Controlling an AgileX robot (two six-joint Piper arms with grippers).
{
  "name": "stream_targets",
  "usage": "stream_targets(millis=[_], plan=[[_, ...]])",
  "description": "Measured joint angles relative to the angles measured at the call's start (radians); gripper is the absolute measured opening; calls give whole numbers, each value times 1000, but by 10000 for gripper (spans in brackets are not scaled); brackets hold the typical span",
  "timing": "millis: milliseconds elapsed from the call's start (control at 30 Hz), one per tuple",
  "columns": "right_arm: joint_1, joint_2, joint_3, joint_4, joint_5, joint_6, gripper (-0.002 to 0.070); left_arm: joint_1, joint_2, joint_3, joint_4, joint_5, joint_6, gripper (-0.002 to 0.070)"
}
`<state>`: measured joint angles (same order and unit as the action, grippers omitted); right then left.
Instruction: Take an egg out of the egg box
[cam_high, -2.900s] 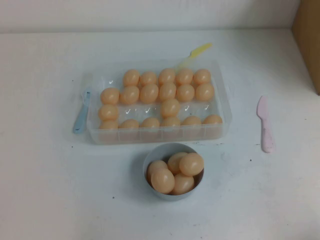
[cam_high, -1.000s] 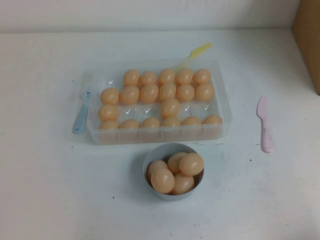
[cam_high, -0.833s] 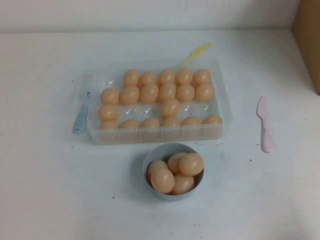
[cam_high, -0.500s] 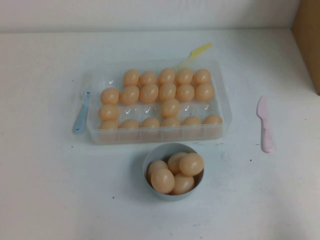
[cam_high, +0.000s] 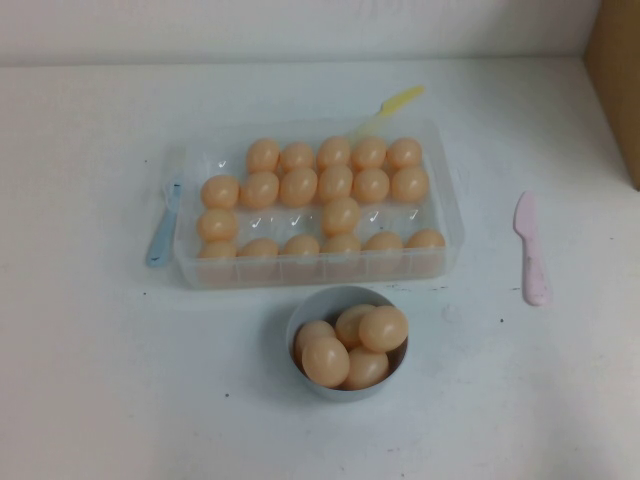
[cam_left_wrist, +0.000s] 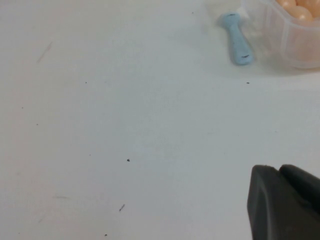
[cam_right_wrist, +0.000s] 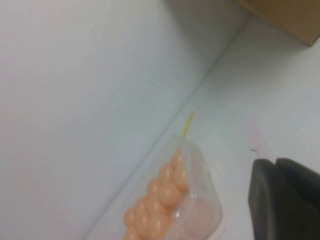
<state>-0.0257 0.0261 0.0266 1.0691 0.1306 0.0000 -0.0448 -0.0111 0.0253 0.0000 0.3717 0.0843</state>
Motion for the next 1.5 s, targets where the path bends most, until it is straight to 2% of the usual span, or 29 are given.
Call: stream_targets(millis=[267,467,567,833,1033,1200,1333,1500], plan=[[0,30,-51,-162,105,0,-17,0,0,0,0,0,0,-5],[0,226,-297,-517,306,0,-17,0,0,0,0,0,0,-5],[0,378,-428,-631,414,-75,-17,0,0,0,0,0,0,-5],[0,779,-816,-673,755,-398,-17,0,0,0,0,0,0,-4],[2,1063,-1082,-678,992,-486,-17,0,0,0,0,0,0,-4],[93,1248,-1279,-712,1085,-552,-17,0,0,0,0,0,0,-5],[214,1382,-1413,-822,1104,-565,-17,0,0,0,0,0,0,-5],[296,1526,-1574,-912,1107,-565,-17,0,0,0,0,0,0,-4]])
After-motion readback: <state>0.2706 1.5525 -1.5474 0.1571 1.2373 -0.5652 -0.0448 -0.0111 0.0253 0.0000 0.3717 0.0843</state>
